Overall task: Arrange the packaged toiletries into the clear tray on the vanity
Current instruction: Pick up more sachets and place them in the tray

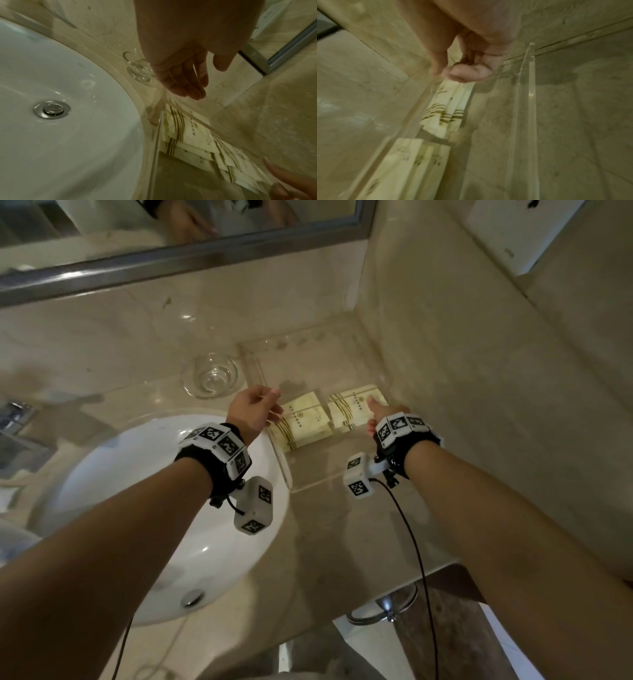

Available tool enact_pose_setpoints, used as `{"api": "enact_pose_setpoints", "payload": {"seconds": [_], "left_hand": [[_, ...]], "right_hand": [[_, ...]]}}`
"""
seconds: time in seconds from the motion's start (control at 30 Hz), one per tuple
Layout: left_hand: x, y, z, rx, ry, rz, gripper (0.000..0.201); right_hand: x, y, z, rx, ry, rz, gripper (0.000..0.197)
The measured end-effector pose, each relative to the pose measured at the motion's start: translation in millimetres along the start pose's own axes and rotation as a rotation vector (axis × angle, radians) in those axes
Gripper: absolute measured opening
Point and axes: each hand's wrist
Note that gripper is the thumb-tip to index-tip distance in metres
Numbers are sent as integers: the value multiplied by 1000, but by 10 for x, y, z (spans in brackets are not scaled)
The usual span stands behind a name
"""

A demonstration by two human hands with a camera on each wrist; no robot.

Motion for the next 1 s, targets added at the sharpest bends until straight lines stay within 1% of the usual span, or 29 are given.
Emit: {"api": "enact_pose_setpoints", "payload": {"seconds": [0.07,0.13,0.2,0.27,0.43,0.53,0.6,0.67,0.73,0.83,0.93,1.0], "left_hand": [[17,48,32,9,-11,-2,16],[41,114,83,11,-30,7,16],[53,222,145,24,-55,30,17],[59,361,199,65,-85,53,21],[-73,1041,402,224,-110,163,25],[-220,1550,543,318,-106,221,24],[-367,1944,659,410,-108,258,23],[-493,2236,774,482,-110,276,20],[-677,2542,924,562,-111,320,15],[-1045,2964,1131,674,-46,341,14],[-1497,3368,1323,771,57,358,16],[-1783,3585,1435,833,125,377,12]], "right_hand": [[-77,-58,77,6,31,81,49],[-228,-177,219,-10,82,89,49],[-411,-366,377,-60,178,85,49],[-582,-583,533,-112,304,62,50],[-926,-1317,1205,-304,592,44,48],[-1014,-1804,1663,-496,704,84,47],[-1051,-2144,2007,-620,750,116,46],[-1053,-2403,2244,-706,788,127,45],[-1019,-2673,2488,-838,799,170,43],[-911,-3018,2828,-1039,795,274,37],[-797,-3343,3146,-1126,826,417,32],[-713,-3563,3316,-1149,818,469,27]]}}
Point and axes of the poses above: each hand's wrist, its own z-axis away from the middle knuckle, its own y-axis out of the back of the hand, x = y × z, and after that the axes turned 15 degrees about y, right-handed
